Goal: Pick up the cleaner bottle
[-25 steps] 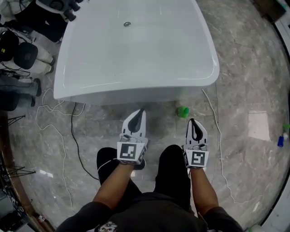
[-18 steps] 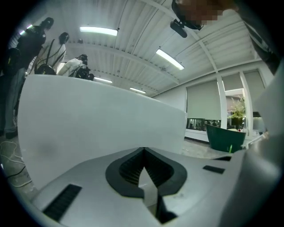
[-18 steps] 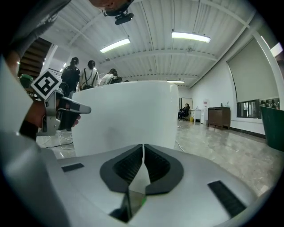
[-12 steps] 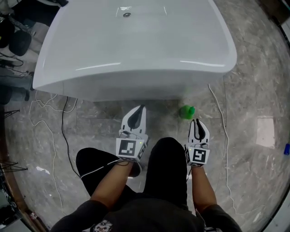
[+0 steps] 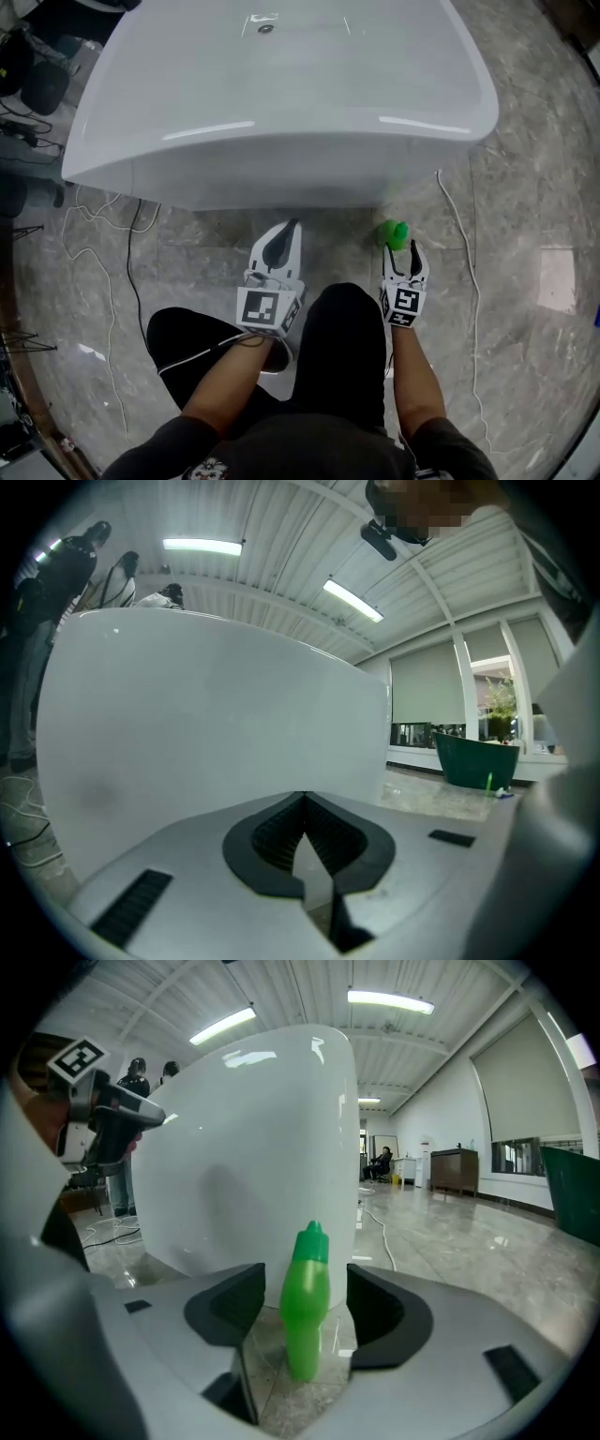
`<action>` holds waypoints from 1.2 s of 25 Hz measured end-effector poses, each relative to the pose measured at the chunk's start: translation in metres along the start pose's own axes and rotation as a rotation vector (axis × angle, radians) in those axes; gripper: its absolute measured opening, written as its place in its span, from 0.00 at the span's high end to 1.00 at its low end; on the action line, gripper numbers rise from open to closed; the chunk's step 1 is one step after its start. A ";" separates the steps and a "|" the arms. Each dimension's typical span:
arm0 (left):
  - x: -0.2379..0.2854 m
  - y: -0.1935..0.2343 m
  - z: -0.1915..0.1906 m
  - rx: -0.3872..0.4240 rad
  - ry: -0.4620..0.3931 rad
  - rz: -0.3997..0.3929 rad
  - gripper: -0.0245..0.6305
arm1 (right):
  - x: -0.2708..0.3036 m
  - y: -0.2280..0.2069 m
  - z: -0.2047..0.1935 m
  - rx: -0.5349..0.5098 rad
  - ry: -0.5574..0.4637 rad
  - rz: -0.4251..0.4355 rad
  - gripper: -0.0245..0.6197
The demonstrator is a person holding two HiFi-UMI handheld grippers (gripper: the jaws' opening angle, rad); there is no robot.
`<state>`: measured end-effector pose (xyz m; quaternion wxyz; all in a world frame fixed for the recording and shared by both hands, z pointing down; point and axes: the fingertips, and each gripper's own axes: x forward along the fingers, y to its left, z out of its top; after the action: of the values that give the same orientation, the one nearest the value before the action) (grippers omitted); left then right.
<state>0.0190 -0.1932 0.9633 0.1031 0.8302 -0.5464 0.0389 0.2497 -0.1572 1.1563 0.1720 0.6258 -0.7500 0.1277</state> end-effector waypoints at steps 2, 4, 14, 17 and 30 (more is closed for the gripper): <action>0.000 -0.001 -0.004 0.010 -0.002 -0.004 0.95 | 0.014 -0.003 -0.014 0.014 0.018 -0.003 0.54; -0.001 -0.003 -0.011 0.031 -0.006 -0.015 0.95 | 0.025 -0.008 -0.027 0.025 0.031 -0.010 0.52; -0.013 0.007 -0.021 0.011 0.017 0.024 0.95 | 0.069 -0.009 -0.043 0.078 0.009 -0.060 0.51; -0.016 0.010 -0.033 0.021 0.018 0.012 0.95 | 0.079 -0.008 -0.040 0.093 0.000 -0.079 0.51; -0.019 0.007 -0.034 0.029 0.014 0.006 0.95 | 0.082 -0.010 -0.029 0.046 -0.010 -0.065 0.65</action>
<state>0.0063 -0.1716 0.9944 0.0947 0.8298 -0.5474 0.0530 0.2498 -0.2208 1.2170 0.1576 0.6543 -0.7270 0.1360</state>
